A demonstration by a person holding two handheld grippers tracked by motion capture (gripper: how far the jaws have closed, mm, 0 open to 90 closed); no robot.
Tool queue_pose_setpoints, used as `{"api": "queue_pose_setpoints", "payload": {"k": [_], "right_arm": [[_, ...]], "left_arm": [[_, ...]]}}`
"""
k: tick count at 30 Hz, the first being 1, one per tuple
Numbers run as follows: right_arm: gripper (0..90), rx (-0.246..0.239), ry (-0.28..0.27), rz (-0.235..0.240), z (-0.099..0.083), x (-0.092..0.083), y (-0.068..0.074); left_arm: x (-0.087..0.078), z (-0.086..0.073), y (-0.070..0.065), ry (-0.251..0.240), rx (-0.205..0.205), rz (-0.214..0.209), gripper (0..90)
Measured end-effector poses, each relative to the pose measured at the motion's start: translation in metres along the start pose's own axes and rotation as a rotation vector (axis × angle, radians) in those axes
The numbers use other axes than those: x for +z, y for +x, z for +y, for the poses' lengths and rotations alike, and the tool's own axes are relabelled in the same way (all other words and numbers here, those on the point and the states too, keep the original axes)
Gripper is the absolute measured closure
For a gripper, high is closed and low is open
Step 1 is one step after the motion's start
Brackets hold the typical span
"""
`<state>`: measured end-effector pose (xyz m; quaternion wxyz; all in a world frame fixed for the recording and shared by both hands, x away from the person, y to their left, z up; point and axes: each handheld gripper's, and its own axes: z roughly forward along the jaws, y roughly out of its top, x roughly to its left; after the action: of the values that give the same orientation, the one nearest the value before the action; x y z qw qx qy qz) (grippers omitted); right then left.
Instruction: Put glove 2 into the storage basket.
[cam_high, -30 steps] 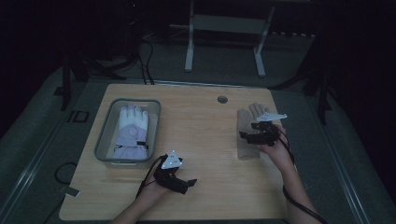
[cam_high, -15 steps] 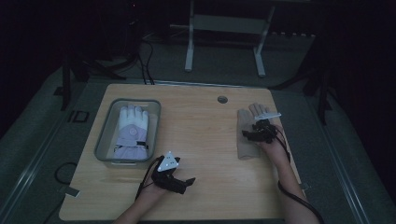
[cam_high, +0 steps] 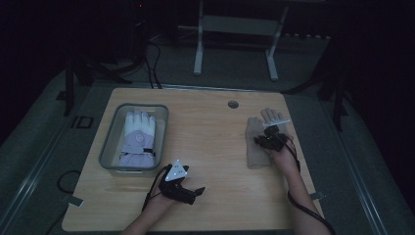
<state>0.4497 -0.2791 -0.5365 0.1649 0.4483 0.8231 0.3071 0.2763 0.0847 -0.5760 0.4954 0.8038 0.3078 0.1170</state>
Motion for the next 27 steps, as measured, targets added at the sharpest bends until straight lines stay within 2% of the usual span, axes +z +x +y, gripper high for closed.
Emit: {"api": "queue_pose_setpoints", "payload": {"k": [2,6,9,11,13,16,17,18,21,23,27], "right_arm": [[76.6,0.027,-0.026,0.02,0.003,-0.006,0.006],[76.6,0.021,-0.069,0.057,0.014,-0.016,0.024],[76.8,0.037,-0.105,0.091,0.024,-0.023,0.037],[76.9,0.041,-0.122,0.095,0.03,-0.027,0.047],[77.0,0.022,-0.146,0.093,0.035,-0.031,0.057],[77.2,0.022,-0.201,0.119,0.046,-0.039,0.073],[77.2,0.022,-0.201,0.119,0.046,-0.039,0.073],[77.2,0.012,-0.214,0.124,0.052,-0.041,0.083],[77.2,0.006,-0.218,0.136,0.056,-0.038,0.099],[77.2,0.004,-0.218,0.156,0.056,-0.031,0.108],[77.2,-0.008,-0.199,0.164,0.052,-0.015,0.124]], "left_arm": [[0.0,0.0,-0.001,0.0,0.009,0.008,1.5],[0.001,0.0,-0.002,0.003,0.022,0.011,1.5],[0.001,-0.001,-0.002,-0.001,0.02,0.011,1.6],[0.001,0.0,-0.002,-0.001,0.022,0.014,1.6],[0.001,0.0,-0.002,-0.002,0.023,0.013,1.5],[0.0,0.0,-0.002,-0.004,0.018,0.014,1.5],[0.0,0.0,-0.002,-0.004,0.018,0.014,1.6],[0.0,0.0,-0.001,-0.006,0.014,0.015,1.5],[0.0,0.0,-0.002,-0.008,0.017,0.016,1.6],[0.0,0.0,-0.002,-0.012,0.024,0.016,1.5],[-0.001,0.0,-0.003,-0.018,0.023,0.018,1.5]]}}
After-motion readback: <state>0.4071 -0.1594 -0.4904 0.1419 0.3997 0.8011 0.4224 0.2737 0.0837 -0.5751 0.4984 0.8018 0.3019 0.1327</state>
